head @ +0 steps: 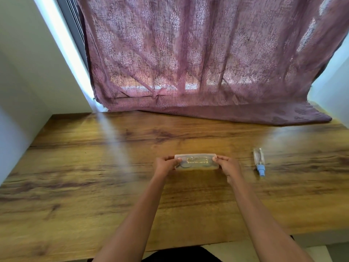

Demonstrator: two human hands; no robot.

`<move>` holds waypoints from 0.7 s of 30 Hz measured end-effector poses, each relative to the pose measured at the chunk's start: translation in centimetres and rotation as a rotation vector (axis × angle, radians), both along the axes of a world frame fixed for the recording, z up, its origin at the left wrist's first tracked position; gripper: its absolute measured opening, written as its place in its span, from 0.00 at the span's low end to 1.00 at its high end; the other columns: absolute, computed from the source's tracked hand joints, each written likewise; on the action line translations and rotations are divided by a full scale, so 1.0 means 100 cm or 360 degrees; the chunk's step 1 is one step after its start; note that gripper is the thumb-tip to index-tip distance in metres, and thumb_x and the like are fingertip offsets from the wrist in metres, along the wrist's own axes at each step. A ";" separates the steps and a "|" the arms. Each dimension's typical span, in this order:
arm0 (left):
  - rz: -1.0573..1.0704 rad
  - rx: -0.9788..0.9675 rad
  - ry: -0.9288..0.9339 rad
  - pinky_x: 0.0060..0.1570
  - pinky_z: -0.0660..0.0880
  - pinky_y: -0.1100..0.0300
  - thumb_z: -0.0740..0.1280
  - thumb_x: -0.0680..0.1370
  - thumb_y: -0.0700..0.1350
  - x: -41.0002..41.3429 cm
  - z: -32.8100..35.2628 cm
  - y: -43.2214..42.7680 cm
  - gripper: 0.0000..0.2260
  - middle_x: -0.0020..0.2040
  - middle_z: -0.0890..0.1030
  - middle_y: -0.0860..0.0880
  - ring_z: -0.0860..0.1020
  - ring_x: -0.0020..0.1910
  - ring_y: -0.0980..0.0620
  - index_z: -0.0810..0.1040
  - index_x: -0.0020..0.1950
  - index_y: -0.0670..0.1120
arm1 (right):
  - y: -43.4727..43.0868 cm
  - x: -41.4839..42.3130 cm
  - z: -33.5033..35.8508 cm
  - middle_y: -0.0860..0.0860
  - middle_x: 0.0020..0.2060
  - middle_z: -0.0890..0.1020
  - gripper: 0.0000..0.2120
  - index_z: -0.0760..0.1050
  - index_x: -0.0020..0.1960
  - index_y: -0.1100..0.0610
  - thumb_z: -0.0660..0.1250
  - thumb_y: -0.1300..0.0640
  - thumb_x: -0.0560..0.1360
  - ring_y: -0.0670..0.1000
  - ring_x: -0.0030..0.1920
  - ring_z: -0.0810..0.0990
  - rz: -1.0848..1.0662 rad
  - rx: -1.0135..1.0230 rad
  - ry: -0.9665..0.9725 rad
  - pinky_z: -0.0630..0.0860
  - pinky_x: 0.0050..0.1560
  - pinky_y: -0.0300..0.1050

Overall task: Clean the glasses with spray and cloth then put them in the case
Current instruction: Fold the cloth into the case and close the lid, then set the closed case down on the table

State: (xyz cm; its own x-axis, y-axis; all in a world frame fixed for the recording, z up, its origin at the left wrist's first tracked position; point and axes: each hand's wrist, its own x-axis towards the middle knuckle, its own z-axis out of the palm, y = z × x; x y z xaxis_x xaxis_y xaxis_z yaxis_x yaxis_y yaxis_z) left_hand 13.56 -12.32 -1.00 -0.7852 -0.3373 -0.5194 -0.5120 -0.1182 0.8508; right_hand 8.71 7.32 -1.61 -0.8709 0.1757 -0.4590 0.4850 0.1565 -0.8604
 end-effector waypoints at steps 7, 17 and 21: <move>0.0037 -0.0102 -0.0078 0.56 0.77 0.49 0.72 0.71 0.42 0.015 -0.012 0.005 0.13 0.51 0.81 0.43 0.79 0.52 0.46 0.79 0.54 0.42 | 0.003 0.018 -0.012 0.56 0.55 0.80 0.15 0.78 0.57 0.59 0.71 0.59 0.71 0.54 0.54 0.77 -0.0024 0.0085 -0.0026 0.77 0.57 0.52; 0.0020 -0.0159 -0.0131 0.51 0.80 0.51 0.72 0.71 0.44 0.019 -0.012 0.006 0.08 0.44 0.81 0.48 0.81 0.48 0.47 0.79 0.49 0.46 | 0.000 0.020 -0.016 0.58 0.54 0.81 0.14 0.79 0.55 0.61 0.72 0.60 0.70 0.55 0.54 0.78 -0.0065 0.0140 0.0013 0.77 0.58 0.53; 0.0030 -0.0201 -0.0156 0.49 0.80 0.52 0.71 0.72 0.45 0.016 -0.011 0.007 0.10 0.41 0.79 0.50 0.79 0.41 0.51 0.79 0.52 0.45 | 0.002 0.019 -0.015 0.57 0.53 0.81 0.12 0.80 0.53 0.61 0.72 0.60 0.70 0.55 0.54 0.78 -0.0057 0.0123 0.0001 0.77 0.57 0.54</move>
